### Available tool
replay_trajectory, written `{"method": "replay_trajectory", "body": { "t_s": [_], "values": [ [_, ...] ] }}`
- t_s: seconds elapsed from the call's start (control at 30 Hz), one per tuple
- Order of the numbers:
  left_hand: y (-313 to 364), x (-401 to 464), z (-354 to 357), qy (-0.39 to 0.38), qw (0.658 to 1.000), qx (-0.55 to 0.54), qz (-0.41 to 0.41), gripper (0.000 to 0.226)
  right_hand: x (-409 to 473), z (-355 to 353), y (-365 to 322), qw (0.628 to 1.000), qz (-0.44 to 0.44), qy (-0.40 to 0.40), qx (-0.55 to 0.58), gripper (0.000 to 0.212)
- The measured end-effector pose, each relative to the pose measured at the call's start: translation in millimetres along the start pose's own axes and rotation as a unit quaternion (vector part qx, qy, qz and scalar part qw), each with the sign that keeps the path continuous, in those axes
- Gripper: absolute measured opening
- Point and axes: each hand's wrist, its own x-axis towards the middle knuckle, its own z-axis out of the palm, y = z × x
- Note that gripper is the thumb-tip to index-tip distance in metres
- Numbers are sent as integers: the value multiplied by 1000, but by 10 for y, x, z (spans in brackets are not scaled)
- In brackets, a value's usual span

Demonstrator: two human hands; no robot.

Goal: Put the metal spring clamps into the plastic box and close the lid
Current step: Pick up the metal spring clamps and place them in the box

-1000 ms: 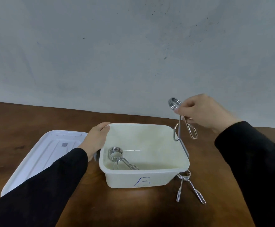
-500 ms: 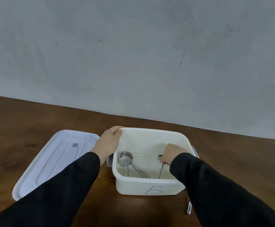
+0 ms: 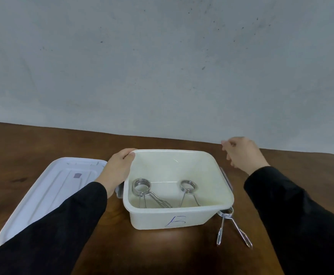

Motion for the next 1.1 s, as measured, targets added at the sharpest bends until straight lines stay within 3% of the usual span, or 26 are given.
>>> {"method": "replay_trajectory", "body": {
  "t_s": [0.07, 0.17, 0.23, 0.33, 0.5, 0.67, 0.87, 1.0, 1.1],
  "values": [
    [0, -2, 6, 1, 1000, 4, -6, 32, -60, -125, 348, 997, 48, -49, -24, 26],
    [2, -4, 19, 5, 1000, 6, -7, 31, -215, 31, 851, 972, 98, -189, -100, 19],
    [4, -7, 28, 8, 1000, 3, -5, 30, -371, 214, 1035, 955, 120, -253, -99, 23],
    [16, -11, 47, 10, 1000, 3, -3, 29, -569, 407, 1072, 946, 121, -286, -96, 31],
    [15, -15, 56, 15, 1000, 1, -1, 28, -684, 641, 994, 948, 120, -263, -130, 37],
    [7, -17, 52, 11, 1000, -9, 1, 30, -728, 741, 1047, 953, 148, -222, -147, 25],
    [2, -18, 41, 2, 1000, -10, -2, 32, -702, 655, 1195, 958, 155, -166, -173, 26],
    [0, -15, 23, -1, 1000, -9, 1, 32, -610, 279, 1125, 974, 150, -89, -145, 35],
    [-6, -10, 21, -2, 1000, -12, 5, 32, -477, -292, 730, 990, 87, -7, -108, 23]
  ]
}}
